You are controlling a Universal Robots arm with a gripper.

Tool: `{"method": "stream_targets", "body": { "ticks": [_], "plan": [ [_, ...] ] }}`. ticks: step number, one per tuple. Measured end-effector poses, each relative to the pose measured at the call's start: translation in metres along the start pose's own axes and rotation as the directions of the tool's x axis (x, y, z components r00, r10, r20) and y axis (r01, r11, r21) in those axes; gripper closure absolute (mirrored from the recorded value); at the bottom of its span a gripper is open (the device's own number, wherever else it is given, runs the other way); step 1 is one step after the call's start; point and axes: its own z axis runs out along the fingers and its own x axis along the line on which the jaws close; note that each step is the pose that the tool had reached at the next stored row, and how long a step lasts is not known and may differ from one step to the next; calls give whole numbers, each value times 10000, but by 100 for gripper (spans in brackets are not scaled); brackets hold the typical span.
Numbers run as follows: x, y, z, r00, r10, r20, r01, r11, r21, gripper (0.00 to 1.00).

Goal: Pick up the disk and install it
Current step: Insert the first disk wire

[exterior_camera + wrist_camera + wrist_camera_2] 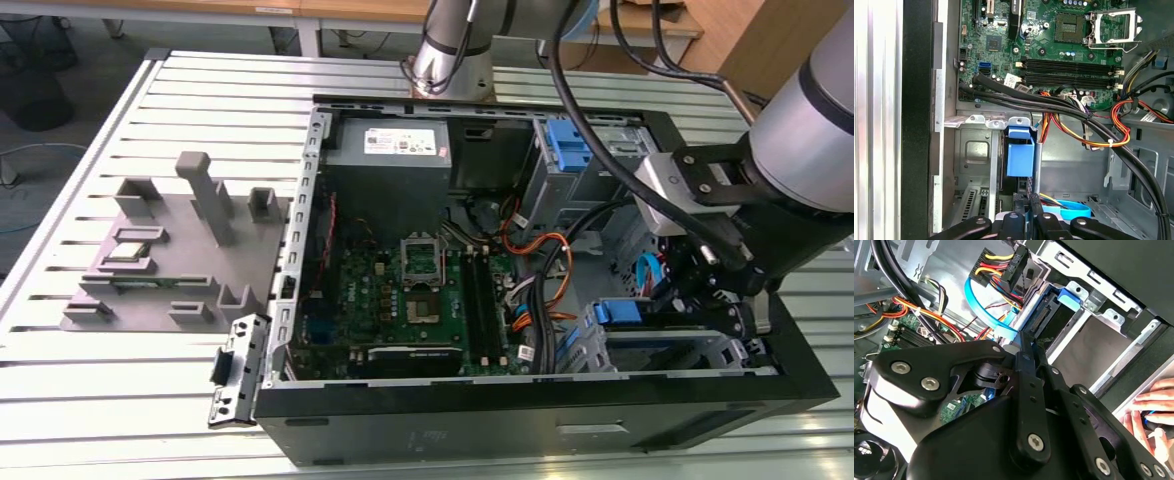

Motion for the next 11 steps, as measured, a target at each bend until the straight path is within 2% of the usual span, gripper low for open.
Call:
{"method": "stream_targets", "body": {
  "ticks": [4, 5, 7, 11],
  "plan": [
    [0, 0, 2, 10000, 0, 3, 0, 10000, 0, 83],
    [0, 0, 2, 10000, 0, 3, 0, 10000, 0, 76],
    [0, 0, -2, 10000, 0, 1, 0, 10000, 0, 76],
    [-8, -7, -97, 10000, 0, 2, 0, 10000, 0, 76]
  ]
}}
